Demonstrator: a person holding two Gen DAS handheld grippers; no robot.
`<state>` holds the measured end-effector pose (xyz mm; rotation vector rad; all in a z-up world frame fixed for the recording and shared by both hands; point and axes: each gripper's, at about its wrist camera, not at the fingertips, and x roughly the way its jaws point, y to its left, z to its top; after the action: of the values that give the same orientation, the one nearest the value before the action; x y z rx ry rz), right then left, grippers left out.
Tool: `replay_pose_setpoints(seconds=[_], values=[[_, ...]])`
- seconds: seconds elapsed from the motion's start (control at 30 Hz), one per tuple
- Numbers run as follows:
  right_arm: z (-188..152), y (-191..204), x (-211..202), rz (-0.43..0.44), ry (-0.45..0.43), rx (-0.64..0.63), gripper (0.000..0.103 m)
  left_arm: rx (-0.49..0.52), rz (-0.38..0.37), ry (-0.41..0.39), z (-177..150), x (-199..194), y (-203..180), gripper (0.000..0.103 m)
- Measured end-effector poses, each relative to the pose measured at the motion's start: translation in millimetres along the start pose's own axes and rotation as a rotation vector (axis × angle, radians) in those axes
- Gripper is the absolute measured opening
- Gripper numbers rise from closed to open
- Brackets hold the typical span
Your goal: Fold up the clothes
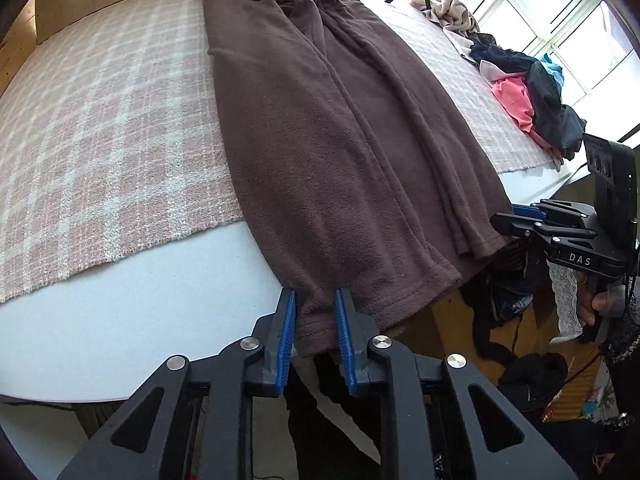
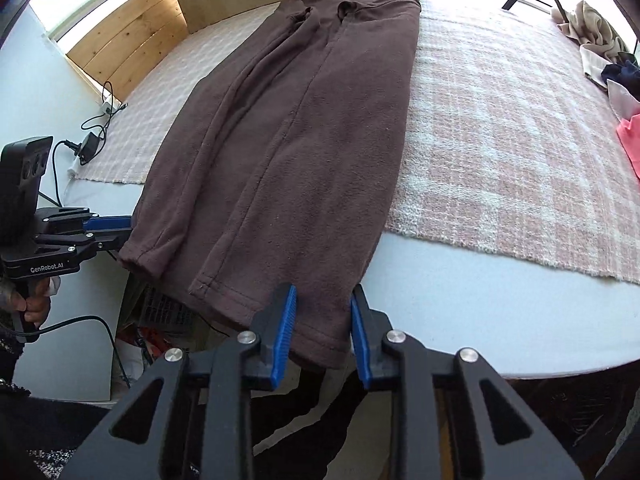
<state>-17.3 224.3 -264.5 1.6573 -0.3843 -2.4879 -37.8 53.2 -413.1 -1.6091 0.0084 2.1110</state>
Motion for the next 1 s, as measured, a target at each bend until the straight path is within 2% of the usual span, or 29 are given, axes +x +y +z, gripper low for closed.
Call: replay_pose_setpoints(seconds=[0.07,0.17,0.3,0.43,0.53,0.63,0.77,0.87,1.0], values=[[1,-8,0,0.052,0.002,0.05,0.013,-0.016,-0.029,0.011,2,-2,0,0.011],[-7,-30,-5,0.173,-0.001,0.195,0.01,-0.056,-0.093,0.023,5,-11,3,0.005],[-4,-39,-27,0.27,-0.065,0.287,0.009,-0.055,-0.149,0.009,15,-37,2,0.003],[20,-36,-58,0.332,-0.163,0.32,0.009,-0.005,-0.171,-0.05,48,-75,1,0.003],[51,-33,-71,0.381,-0.219,0.326,0.009,0.025,-0.171,-0.101,91,-90,17,0.003],[85,-39,-75,0.362,-0.245,0.324,0.009,0.055,-0.122,-0.139,136,-99,25,0.003],[135,-59,-54,0.36,-0.244,0.327,0.009,0.058,-0.085,-0.161,190,-93,41,0.003],[176,-79,-25,0.32,-0.192,0.325,0.009,0.038,-0.033,-0.148,227,-68,56,0.003],[214,-108,29,0.282,-0.061,0.338,0.009,0.01,0.009,-0.068,264,-16,74,0.006]])
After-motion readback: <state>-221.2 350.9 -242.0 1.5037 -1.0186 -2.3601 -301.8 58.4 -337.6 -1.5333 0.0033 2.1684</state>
